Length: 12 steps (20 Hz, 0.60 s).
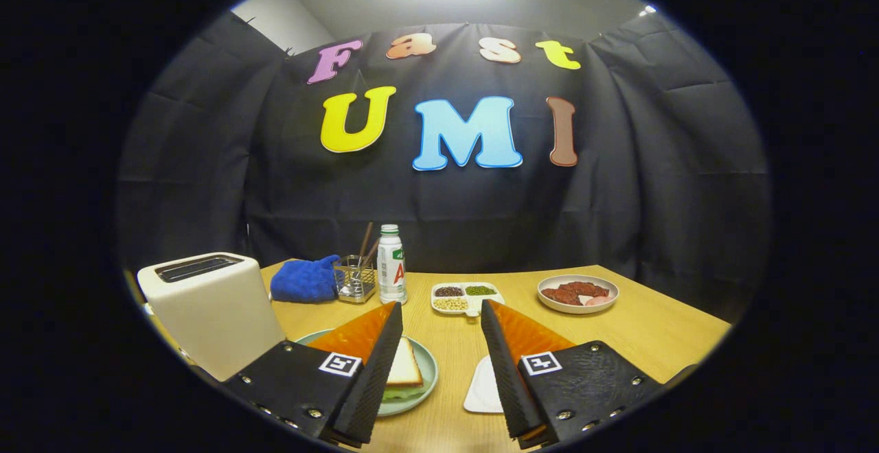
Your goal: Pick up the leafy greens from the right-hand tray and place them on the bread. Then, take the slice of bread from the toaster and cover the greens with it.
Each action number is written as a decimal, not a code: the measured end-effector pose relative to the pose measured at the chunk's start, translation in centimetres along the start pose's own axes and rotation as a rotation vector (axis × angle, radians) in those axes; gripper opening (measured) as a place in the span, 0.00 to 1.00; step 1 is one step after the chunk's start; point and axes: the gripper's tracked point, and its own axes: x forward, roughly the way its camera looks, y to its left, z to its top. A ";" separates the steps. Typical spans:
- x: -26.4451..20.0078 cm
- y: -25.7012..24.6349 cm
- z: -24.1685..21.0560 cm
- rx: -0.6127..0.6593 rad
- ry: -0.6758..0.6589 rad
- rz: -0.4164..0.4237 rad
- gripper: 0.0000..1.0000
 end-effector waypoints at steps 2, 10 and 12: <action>-0.5 -1.5 0.0 -0.009 0.004 -0.023 0.70; -1.0 -6.6 0.7 -0.002 0.007 -0.068 0.70; -1.2 -8.6 0.9 0.008 0.008 -0.078 0.70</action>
